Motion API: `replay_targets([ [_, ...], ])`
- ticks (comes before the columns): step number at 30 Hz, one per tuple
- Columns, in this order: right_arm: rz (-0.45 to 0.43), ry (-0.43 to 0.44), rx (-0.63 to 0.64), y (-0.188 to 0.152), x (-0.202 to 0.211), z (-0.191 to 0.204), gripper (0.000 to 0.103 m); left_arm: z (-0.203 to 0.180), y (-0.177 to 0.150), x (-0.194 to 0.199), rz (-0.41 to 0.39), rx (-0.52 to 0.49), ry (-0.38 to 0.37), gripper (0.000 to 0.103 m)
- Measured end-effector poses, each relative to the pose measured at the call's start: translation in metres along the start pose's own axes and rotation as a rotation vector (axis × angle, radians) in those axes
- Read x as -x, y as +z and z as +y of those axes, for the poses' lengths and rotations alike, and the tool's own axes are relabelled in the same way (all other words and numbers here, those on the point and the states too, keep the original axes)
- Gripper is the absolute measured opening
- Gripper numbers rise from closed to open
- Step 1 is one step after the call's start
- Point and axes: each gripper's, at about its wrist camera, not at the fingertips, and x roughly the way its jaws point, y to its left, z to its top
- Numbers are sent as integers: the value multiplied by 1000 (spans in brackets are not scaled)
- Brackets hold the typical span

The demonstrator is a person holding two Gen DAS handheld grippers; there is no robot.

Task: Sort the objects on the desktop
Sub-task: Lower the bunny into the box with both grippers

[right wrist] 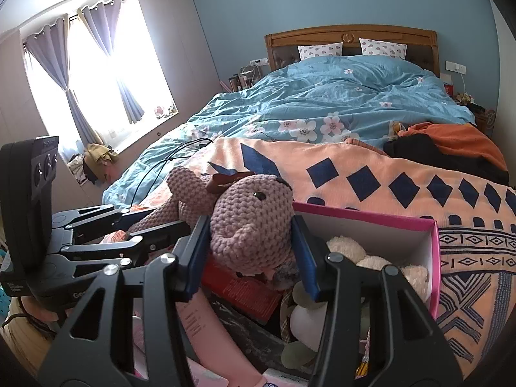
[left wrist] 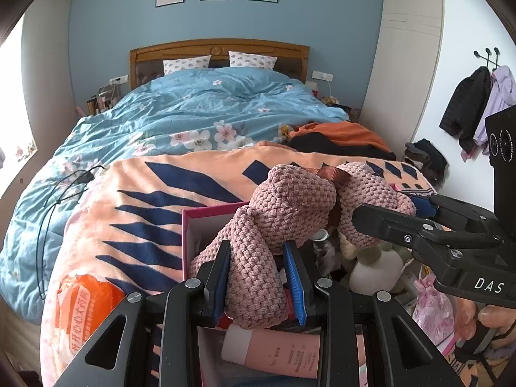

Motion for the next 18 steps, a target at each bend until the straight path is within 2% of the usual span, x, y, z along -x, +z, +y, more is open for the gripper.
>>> replay_targets([
  [18, 72, 1, -1, 8, -24, -11, 52, 2, 5, -22, 46, -10, 39, 32],
])
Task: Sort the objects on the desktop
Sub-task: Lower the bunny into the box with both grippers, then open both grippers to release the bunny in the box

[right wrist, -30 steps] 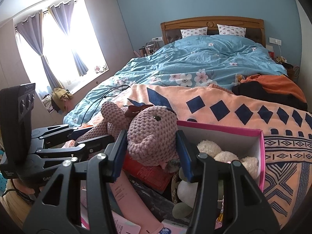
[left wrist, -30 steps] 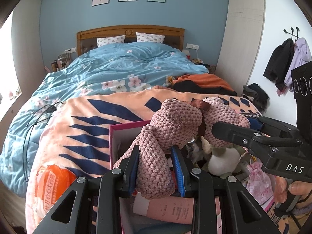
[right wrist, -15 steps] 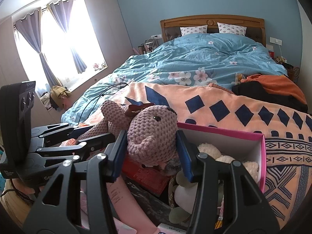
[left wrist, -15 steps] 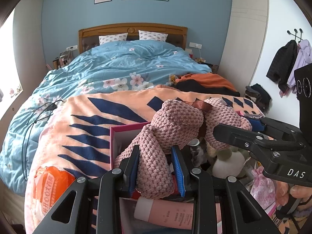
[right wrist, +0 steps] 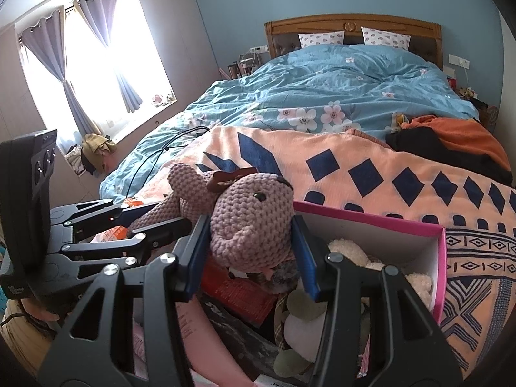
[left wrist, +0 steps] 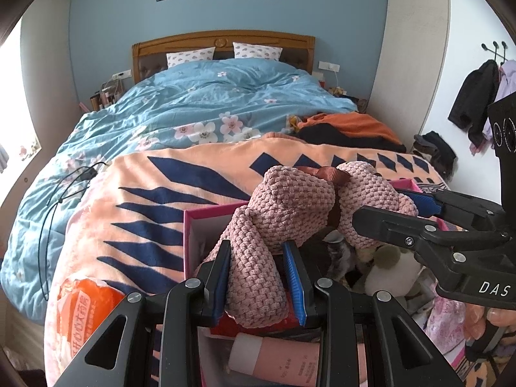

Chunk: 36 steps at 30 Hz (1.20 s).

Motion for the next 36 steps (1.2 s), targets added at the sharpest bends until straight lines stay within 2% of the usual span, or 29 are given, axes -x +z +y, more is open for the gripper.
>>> replay_targets([
  [12, 94, -22, -15, -1, -27, -10, 52, -3, 4, -22, 70, -19, 44, 32],
  [20, 144, -41, -30, -7, -31, -17, 53, -15, 5, -34, 143, -74, 81, 34],
  [23, 127, -57, -30, -9, -26, -17, 56, -18, 3, -34, 138, -88, 88, 35],
  [25, 107, -71, -19, -9, -21, -16, 56, -16, 2, -32, 134, -81, 68, 40],
  [27, 83, -79, -9, -8, -15, -13, 56, -15, 1, -30, 132, -80, 53, 50],
  [31, 62, -96, 21, -8, -10, -8, 56, -10, 1, -14, 89, -52, 11, 60],
  [34, 71, -118, 26, -6, -12, -7, 56, -8, 1, -2, 53, -39, 8, 61],
  [36, 65, -96, 11, -6, -11, -9, 56, -8, 1, 8, 14, -47, 23, 62],
])
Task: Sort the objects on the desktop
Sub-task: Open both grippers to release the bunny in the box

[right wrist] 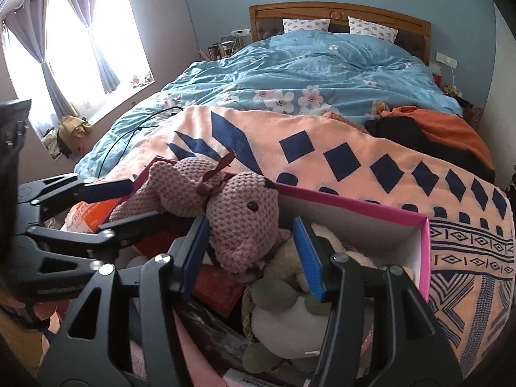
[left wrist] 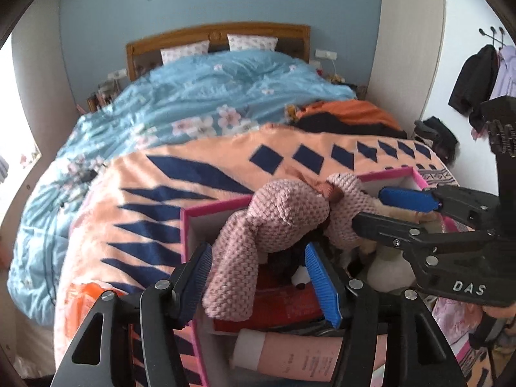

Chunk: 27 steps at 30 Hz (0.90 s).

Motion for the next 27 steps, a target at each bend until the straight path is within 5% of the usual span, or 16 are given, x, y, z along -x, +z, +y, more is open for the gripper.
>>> replay_targets([
  [7, -76, 31, 12, -11, 34, 4, 57, -3, -19, 47, -154, -2, 9, 80],
  [15, -176, 96, 76, -68, 95, 28, 70, -19, -72, 104, -290, 10, 19, 103],
  [18, -199, 123, 91, -97, 110, 37, 85, -30, -92, 115, -290, -4, 47, 103],
  [27, -178, 101, 79, -169, 123, 46, 93, -51, -144, 106, -207, 88, -4, 103],
])
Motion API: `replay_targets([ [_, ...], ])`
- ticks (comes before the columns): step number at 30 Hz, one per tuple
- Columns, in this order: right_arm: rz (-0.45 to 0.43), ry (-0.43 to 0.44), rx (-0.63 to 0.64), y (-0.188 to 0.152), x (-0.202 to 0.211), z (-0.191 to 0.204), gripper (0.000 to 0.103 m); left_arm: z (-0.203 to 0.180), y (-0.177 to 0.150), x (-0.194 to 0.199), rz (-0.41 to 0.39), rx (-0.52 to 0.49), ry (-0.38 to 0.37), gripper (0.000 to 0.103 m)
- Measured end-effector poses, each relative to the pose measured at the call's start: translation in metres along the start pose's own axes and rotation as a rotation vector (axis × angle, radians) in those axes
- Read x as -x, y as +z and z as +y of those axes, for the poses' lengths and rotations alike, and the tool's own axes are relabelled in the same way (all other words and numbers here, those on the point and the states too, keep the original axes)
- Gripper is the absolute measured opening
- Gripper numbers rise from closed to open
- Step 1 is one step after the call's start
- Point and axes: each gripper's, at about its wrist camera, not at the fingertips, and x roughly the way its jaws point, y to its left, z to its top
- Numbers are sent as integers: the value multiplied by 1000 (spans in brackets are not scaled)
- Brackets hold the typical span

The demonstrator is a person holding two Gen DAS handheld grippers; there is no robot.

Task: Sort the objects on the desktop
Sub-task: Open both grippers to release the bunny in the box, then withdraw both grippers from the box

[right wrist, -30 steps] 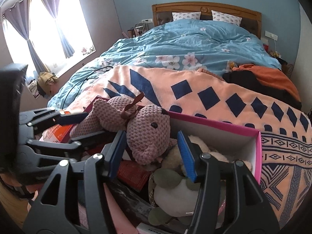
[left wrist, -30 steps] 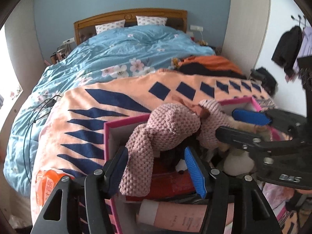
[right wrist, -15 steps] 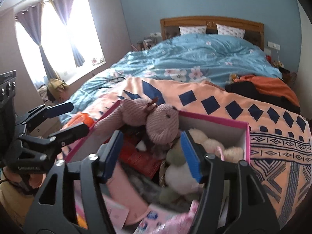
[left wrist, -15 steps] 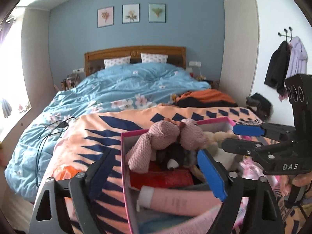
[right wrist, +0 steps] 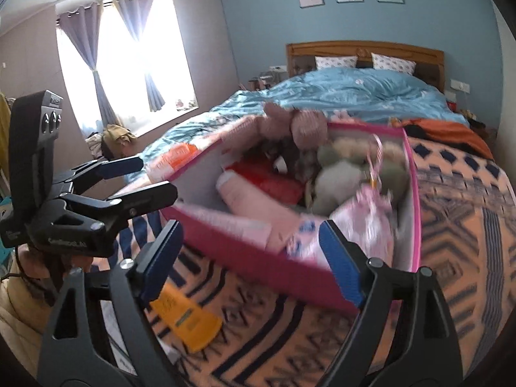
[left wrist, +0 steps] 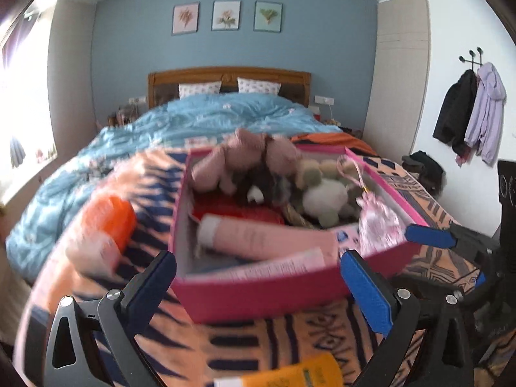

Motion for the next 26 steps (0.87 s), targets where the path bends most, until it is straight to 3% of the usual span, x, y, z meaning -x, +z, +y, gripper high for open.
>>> replay_targets([
  [2, 5, -8, -20, -11, 2, -2, 100, -3, -7, -3, 20, 7, 9, 103],
  [13, 9, -34, -47, -34, 11, -2, 101, -7, -34, 5, 75, 90, 32, 103],
  [26, 32, -34, -41, -51, 10, 5, 102, -17, -53, 3, 113, 97, 80, 103],
])
